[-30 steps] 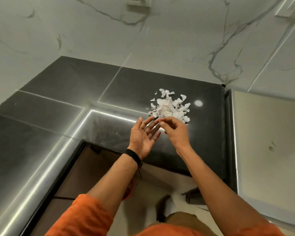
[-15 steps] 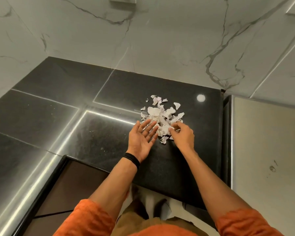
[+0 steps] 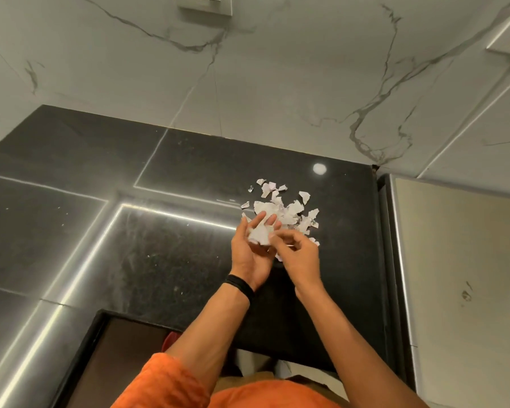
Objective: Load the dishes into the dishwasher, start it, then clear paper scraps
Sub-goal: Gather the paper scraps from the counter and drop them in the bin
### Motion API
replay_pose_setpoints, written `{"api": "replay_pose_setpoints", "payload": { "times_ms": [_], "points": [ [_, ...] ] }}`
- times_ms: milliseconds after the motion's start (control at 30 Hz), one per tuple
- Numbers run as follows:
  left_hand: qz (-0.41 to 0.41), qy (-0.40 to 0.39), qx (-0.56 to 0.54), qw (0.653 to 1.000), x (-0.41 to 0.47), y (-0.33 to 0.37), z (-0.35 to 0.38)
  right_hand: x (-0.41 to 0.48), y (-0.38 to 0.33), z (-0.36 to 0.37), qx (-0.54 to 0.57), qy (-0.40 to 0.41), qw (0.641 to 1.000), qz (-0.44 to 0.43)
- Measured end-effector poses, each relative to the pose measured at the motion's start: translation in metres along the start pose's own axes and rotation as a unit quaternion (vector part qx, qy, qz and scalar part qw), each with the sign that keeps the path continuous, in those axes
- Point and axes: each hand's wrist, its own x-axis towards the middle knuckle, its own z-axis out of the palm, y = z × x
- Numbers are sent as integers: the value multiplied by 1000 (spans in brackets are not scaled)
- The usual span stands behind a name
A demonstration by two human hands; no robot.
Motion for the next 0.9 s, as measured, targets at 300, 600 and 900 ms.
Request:
{"api": "replay_pose_setpoints", "payload": {
  "times_ms": [300, 600, 900],
  "points": [
    [-42, -11, -57, 997, 26, 40, -25, 51, 7, -11, -307, 57, 941, -133],
    [-60, -16, 12, 998, 40, 58, -34, 72, -3, -21, -507, 9, 845, -170],
    [-93, -43, 30, 994, 42, 47, -24, 32, -27, 34, -229, -90, 963, -108]
  ]
}}
